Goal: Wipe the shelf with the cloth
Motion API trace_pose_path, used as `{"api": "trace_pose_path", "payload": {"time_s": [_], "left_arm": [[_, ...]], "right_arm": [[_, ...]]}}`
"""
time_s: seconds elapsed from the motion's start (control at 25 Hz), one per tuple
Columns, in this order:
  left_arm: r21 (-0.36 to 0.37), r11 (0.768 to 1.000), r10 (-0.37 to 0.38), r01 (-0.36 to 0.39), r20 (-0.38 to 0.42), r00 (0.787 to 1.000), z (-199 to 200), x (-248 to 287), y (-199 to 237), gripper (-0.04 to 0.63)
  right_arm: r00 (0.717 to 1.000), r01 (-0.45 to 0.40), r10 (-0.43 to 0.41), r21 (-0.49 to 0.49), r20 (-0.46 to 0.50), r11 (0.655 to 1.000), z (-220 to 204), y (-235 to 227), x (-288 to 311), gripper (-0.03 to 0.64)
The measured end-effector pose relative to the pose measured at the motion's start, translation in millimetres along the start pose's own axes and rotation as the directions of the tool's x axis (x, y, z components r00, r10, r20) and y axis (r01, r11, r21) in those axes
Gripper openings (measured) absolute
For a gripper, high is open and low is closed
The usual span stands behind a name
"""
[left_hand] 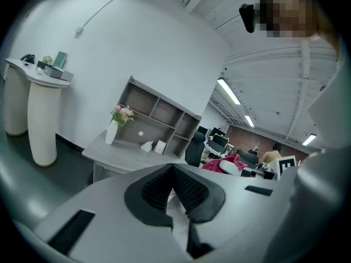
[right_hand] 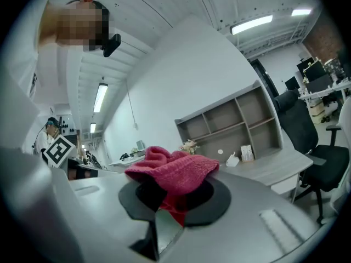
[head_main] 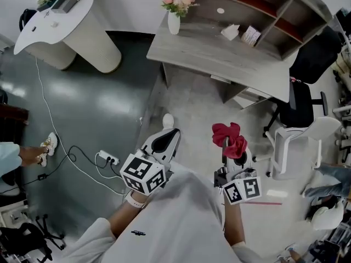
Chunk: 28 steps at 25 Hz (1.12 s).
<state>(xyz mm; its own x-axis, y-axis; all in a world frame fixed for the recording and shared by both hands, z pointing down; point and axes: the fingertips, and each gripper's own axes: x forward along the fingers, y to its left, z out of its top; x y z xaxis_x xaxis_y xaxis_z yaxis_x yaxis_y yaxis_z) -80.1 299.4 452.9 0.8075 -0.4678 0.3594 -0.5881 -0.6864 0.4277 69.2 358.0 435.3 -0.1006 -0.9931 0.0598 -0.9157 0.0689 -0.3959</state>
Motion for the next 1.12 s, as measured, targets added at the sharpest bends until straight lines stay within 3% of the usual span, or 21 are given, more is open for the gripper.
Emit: {"api": "trace_pose_path", "payload": {"time_s": [0.32,0.56,0.8,1.12], "left_arm": [[0.015,1.000,-0.018,0.017,0.056,0.998,135.6,84.6,119.7,0.000],[0.051,0.995,-0.090,0.088,0.053,0.994,210.8,140.2,166.9,0.000],[0.061,0.993,-0.108,0.104,0.059,0.992,257.6,178.2,212.9,0.000],[0.039,0.996,-0.079,0.076,0.068,0.995,287.9,220.4,237.6,0.000]], "right_arm": [[0.999,-0.039,0.042,-0.112,0.026,0.993,70.9,12.1,171.3,0.066],[0.999,-0.007,0.014,-0.137,0.052,0.991,99.1,-1.8,275.3,0.066],[0.998,0.000,0.008,-0.119,0.064,0.993,106.4,-12.8,352.2,0.066],[0.999,-0.030,0.031,-0.112,0.011,0.993,103.3,-38.4,410.0,0.066]]}}
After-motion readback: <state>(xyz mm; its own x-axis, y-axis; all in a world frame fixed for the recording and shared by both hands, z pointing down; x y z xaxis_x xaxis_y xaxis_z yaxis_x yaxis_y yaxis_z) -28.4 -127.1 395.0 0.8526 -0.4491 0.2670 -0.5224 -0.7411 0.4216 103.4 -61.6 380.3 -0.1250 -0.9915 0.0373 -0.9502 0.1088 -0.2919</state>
